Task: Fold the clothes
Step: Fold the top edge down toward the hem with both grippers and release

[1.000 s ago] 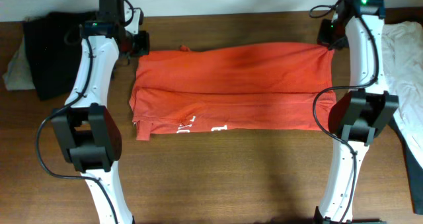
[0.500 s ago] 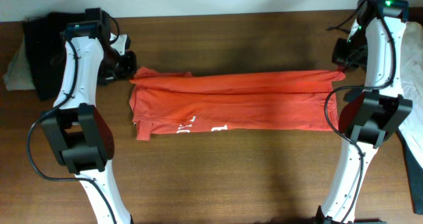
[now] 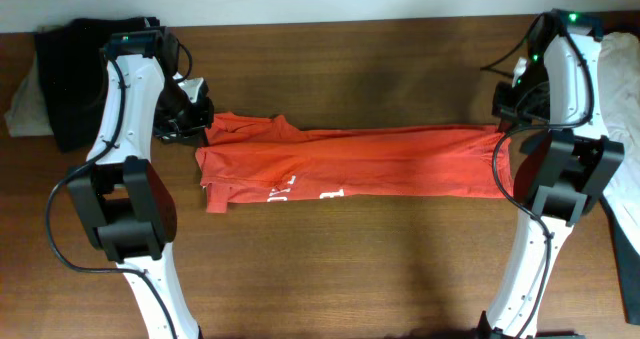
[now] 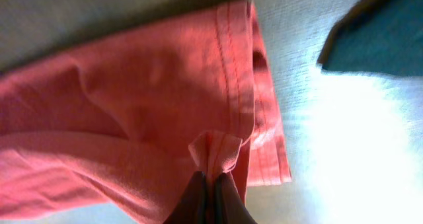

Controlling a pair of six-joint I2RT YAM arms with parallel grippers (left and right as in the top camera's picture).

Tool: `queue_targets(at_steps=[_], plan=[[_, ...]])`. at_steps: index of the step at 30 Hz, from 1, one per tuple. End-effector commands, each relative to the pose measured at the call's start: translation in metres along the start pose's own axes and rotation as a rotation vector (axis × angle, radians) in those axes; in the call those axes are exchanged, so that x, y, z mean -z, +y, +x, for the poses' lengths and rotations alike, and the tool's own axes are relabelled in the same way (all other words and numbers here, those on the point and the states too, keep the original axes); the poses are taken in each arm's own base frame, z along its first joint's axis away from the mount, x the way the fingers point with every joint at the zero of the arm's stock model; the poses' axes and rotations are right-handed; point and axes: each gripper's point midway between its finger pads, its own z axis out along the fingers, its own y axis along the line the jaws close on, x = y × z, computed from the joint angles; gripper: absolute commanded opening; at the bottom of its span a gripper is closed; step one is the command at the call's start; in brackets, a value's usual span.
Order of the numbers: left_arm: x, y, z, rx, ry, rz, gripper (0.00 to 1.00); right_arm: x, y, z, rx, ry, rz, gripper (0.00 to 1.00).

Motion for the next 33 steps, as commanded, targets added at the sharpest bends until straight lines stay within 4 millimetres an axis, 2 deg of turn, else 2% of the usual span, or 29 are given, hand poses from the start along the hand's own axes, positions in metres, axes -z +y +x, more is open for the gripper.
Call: queue_targets(at_steps=[1,6,9,13,18,26,29,30,31,32,33], plan=[[0.002,0.005,0.006,0.011,0.003,-0.020,0.01,0.034,0.001,0.019,0.026,-0.056,-0.014,0.04],[-0.026,0.013,0.014,0.020,0.052,-0.034,0.01,0.014,-0.006,0.034,0.020,0.032,0.017,0.04],[-0.038,0.017,0.017,0.026,0.065,-0.036,0.01,0.008,-0.011,0.038,0.018,0.054,0.042,0.04],[-0.039,0.033,0.022,0.036,0.085,-0.106,0.01,0.008,-0.027,0.036,-0.038,0.047,0.101,0.04],[-0.035,0.051,0.024,0.090,0.085,-0.097,0.01,0.006,-0.044,0.035,-0.087,0.051,0.101,0.04],[-0.035,0.053,0.029,0.100,0.104,-0.087,0.01,0.000,-0.040,0.042,-0.077,0.086,0.108,0.05],[-0.034,0.052,0.034,0.101,0.125,-0.087,0.01,0.000,-0.042,0.042,-0.080,0.086,0.107,0.22],[-0.034,0.051,0.036,0.101,0.132,-0.088,0.04,0.000,-0.042,0.042,-0.080,0.086,0.107,0.35],[-0.034,0.051,0.036,0.101,0.133,-0.087,0.13,0.000,-0.042,0.042,-0.080,0.086,0.107,0.51],[-0.034,0.051,0.036,0.101,0.133,-0.087,0.25,0.000,-0.042,0.042,-0.080,0.086,0.107,0.70],[-0.034,0.051,0.036,0.102,0.133,-0.087,0.26,0.000,-0.042,0.041,-0.080,0.086,0.107,0.72]])
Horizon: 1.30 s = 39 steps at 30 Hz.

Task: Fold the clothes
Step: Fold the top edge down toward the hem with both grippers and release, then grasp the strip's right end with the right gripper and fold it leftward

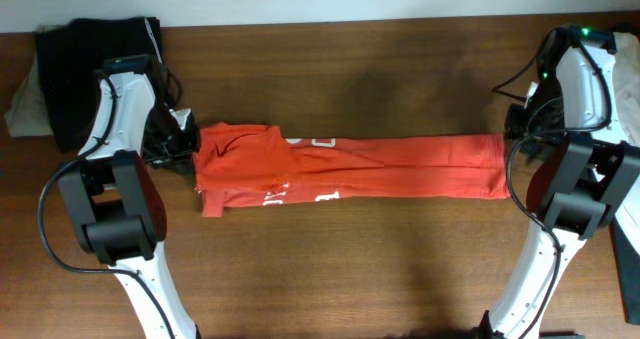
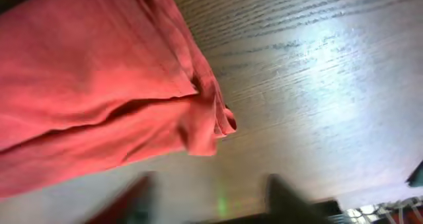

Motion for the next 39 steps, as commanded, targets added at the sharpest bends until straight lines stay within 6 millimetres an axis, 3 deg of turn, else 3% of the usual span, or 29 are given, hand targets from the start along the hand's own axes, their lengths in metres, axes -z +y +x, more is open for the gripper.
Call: queue_targets(at_steps=[1,2,3,6,9,12,15,19,24,28,36,38,39], plan=[[0.006,0.003,0.004,0.013,-0.009,-0.014,0.40,0.004,-0.005,0.003,-0.010,-0.007,0.018,0.72],[0.006,0.003,0.005,0.013,-0.008,-0.014,0.68,0.004,-0.005,0.003,-0.009,-0.007,0.018,0.74],[0.006,0.003,0.005,0.013,-0.006,-0.014,0.75,0.004,-0.006,0.002,-0.006,-0.008,0.019,0.77],[0.008,0.003,0.003,0.015,-0.016,-0.014,0.78,0.004,-0.006,-0.006,-0.008,-0.042,0.024,0.87],[0.023,0.001,-0.005,0.015,-0.061,-0.013,0.77,0.005,-0.005,-0.020,-0.003,-0.099,0.017,0.99],[0.055,-0.003,-0.017,0.015,-0.158,-0.011,0.77,0.006,-0.019,-0.038,-0.029,-0.162,-0.001,0.99],[0.067,-0.011,-0.023,-0.005,-0.209,-0.004,0.85,0.007,-0.030,-0.048,0.013,-0.194,-0.083,0.99],[0.067,-0.018,-0.030,-0.023,-0.236,-0.004,0.93,0.009,-0.012,-0.044,0.235,-0.220,-0.398,0.99],[0.066,-0.022,-0.031,-0.034,-0.238,-0.007,0.95,-0.013,-0.004,-0.038,0.284,-0.198,-0.509,0.99],[0.067,-0.023,-0.033,-0.034,-0.244,-0.006,0.95,-0.023,0.020,-0.031,0.389,-0.206,-0.619,0.99],[0.067,-0.023,-0.033,-0.035,-0.246,-0.006,0.96,-0.061,0.039,-0.016,0.375,-0.137,-0.684,1.00],[0.067,-0.023,-0.033,-0.035,-0.245,-0.006,0.96,-0.068,0.048,-0.008,0.375,-0.106,-0.699,0.87],[0.067,-0.023,-0.033,-0.035,-0.246,-0.006,0.96,-0.070,0.051,-0.006,0.379,-0.097,-0.702,0.76]])
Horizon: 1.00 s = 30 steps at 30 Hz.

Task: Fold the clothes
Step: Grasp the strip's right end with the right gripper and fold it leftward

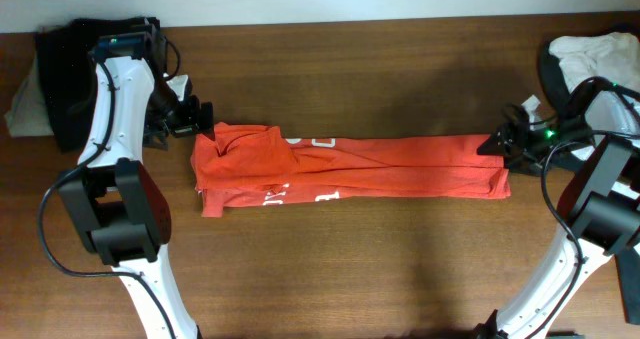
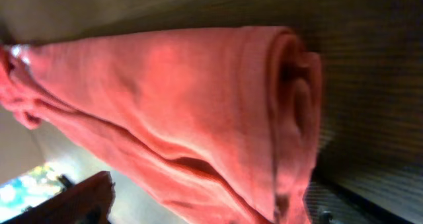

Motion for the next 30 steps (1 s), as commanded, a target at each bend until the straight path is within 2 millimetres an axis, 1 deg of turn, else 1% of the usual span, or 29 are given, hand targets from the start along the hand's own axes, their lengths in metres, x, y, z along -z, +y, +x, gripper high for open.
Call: queue_targets(at_steps=[1,2,3,4,5,6,7,8,10,11,12,13,14,16,18,19,20,21,22,23,27,30], plan=[[0.014,-0.004,-0.002,-0.005,-0.042,0.005,0.96,-0.030,0.005,0.016,-0.007,0.086,-0.023,0.59],[0.014,-0.004,-0.002,-0.005,-0.042,0.005,0.96,-0.032,0.007,0.017,-0.003,0.092,-0.023,0.46],[0.014,-0.004,-0.002,-0.005,-0.042,0.005,0.96,-0.034,0.010,0.016,-0.005,0.099,-0.021,0.41],[0.014,-0.004,-0.002,-0.005,-0.042,0.005,0.96,-0.036,0.012,0.015,-0.015,0.099,-0.017,0.34],[0.014,-0.004,-0.002,-0.005,-0.042,0.005,0.96,-0.038,0.012,0.013,-0.029,0.095,-0.012,0.19],[0.014,-0.004,-0.002,-0.005,-0.042,0.005,0.96,-0.038,0.012,0.011,-0.048,0.090,-0.009,0.09],[0.014,-0.004,-0.002,-0.005,-0.042,0.005,0.96,-0.038,0.011,0.009,-0.062,0.081,-0.004,0.04],[0.014,-0.004,-0.002,-0.005,-0.042,0.005,0.96,-0.036,0.010,0.007,-0.062,0.074,0.002,0.04],[0.014,-0.004,-0.002,-0.005,-0.042,0.005,0.96,-0.025,-0.002,0.004,-0.119,0.067,0.087,0.04],[0.014,-0.004,-0.002,-0.005,-0.042,0.005,0.96,-0.016,-0.009,0.002,-0.167,0.056,0.150,0.04],[0.014,-0.004,-0.002,-0.005,-0.043,0.005,0.96,-0.009,-0.012,0.001,-0.195,0.043,0.187,0.04],[0.014,-0.004,-0.002,-0.005,-0.043,0.005,0.96,0.005,-0.010,-0.001,-0.225,0.010,0.231,0.04],[0.014,-0.004,-0.002,-0.004,-0.043,0.005,0.96,0.013,-0.007,-0.002,-0.234,-0.012,0.249,0.04],[0.014,-0.004,-0.002,-0.006,-0.042,0.005,0.96,0.033,0.011,-0.006,-0.227,-0.072,0.267,0.04],[0.014,-0.005,-0.002,-0.009,-0.042,0.005,0.96,0.050,0.039,-0.008,-0.166,-0.123,0.287,0.04],[0.014,-0.007,-0.002,-0.012,-0.042,0.005,0.96,0.057,0.053,-0.006,-0.154,-0.146,0.328,0.04],[0.014,-0.007,-0.002,-0.013,-0.042,0.005,0.96,0.060,0.060,-0.006,-0.149,-0.155,0.347,0.04],[0.014,-0.008,-0.002,-0.016,-0.042,0.004,0.96,0.060,0.075,-0.004,-0.130,-0.164,0.370,0.04],[0.014,-0.009,-0.002,-0.019,-0.041,0.004,0.96,0.057,0.088,-0.004,-0.102,-0.163,0.369,0.04],[0.014,-0.010,-0.002,-0.020,-0.041,0.004,0.96,0.049,0.103,-0.002,-0.075,-0.151,0.370,0.04],[0.013,-0.014,-0.001,-0.030,-0.040,0.003,0.96,-0.001,0.155,0.008,0.059,-0.051,0.369,0.04],[0.013,-0.018,-0.001,-0.039,-0.039,0.003,0.96,-0.031,0.191,0.010,0.141,-0.046,0.368,0.04]])
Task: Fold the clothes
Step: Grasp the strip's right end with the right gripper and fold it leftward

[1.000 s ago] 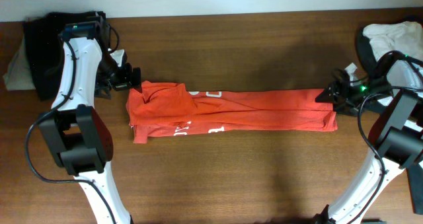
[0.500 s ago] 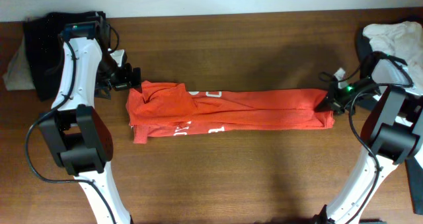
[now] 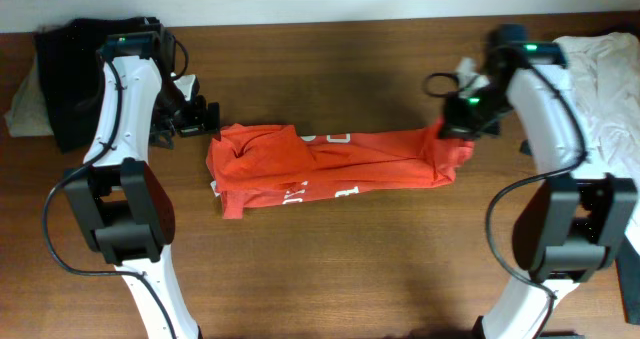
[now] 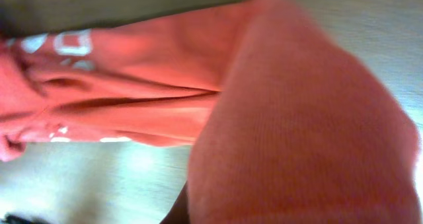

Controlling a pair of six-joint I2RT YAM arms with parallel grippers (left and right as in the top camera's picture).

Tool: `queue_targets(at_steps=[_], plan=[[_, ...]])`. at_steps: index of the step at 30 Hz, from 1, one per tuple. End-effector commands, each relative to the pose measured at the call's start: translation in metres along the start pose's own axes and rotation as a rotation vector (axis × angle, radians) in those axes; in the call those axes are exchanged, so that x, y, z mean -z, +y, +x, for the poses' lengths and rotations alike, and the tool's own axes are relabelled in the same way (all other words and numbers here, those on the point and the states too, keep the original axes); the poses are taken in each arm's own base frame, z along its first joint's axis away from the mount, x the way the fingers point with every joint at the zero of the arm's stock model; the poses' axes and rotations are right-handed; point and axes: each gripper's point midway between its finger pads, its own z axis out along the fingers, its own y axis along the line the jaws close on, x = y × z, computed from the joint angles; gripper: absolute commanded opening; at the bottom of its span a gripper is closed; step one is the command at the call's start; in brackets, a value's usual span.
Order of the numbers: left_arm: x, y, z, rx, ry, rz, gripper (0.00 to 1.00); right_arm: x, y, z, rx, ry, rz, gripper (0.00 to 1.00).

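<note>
An orange shirt (image 3: pixel 330 169), folded into a long strip with white lettering, lies across the middle of the table. Its right end is bunched and raised, and my right gripper (image 3: pixel 452 124) is shut on it. In the right wrist view orange cloth (image 4: pixel 297 131) fills most of the frame and drapes over the fingers; only a dark sliver of them shows at the bottom edge. My left gripper (image 3: pixel 198 119) sits just off the shirt's upper left corner. Whether it touches the cloth, or is open, does not show.
A black garment (image 3: pixel 70 39) and a pale cloth (image 3: pixel 20 104) lie at the far left behind the left arm. A pile of white clothes (image 3: pixel 605 74) sits at the right edge. The brown wooden table (image 3: pixel 330 269) stretches bare toward the front.
My right gripper was open, low beside the shirt's right end. Now it is shut on that end, which sits raised and further left. The strip is shorter and its left end has slid slightly right.
First the shirt was stretched between both grippers, the right one pinching the hem. Then it lay on the table with the right gripper open and off it. The right arm then stood low at the right end, and now holds that end, moved leftward.
</note>
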Motion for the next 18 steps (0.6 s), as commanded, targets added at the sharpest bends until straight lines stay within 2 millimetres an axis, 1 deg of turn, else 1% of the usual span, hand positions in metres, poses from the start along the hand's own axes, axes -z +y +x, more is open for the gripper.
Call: queue_targets(at_steps=[1,4,7,11,13,14,15,16,18], plan=[[0.014,-0.006,-0.002,-0.011,-0.041,0.004,0.96,-0.014,0.042,0.000,0.058,-0.007,0.009,0.04],[0.014,-0.006,-0.001,-0.011,-0.038,0.004,0.96,-0.025,0.069,0.008,0.135,0.006,0.020,0.04],[0.014,-0.006,-0.001,-0.010,-0.039,0.004,0.96,-0.032,0.088,0.011,0.184,0.000,0.009,0.05],[0.014,-0.006,-0.001,-0.011,-0.038,0.004,0.96,-0.045,0.104,0.015,0.211,0.010,0.005,0.05],[0.014,-0.006,-0.001,-0.010,-0.038,0.004,0.96,-0.058,0.109,0.017,0.217,0.027,0.006,0.05],[0.014,-0.006,-0.001,-0.011,-0.038,0.004,0.96,-0.068,0.113,0.022,0.225,0.048,0.010,0.05],[0.014,-0.006,-0.001,-0.011,-0.038,0.004,0.96,-0.076,0.117,0.025,0.236,0.064,0.012,0.13],[0.014,-0.006,-0.001,-0.011,-0.038,0.004,0.96,-0.081,0.119,0.026,0.244,0.070,0.012,0.16],[0.014,-0.006,-0.001,-0.010,-0.038,0.004,0.96,-0.089,0.121,0.028,0.253,0.080,0.013,0.27]])
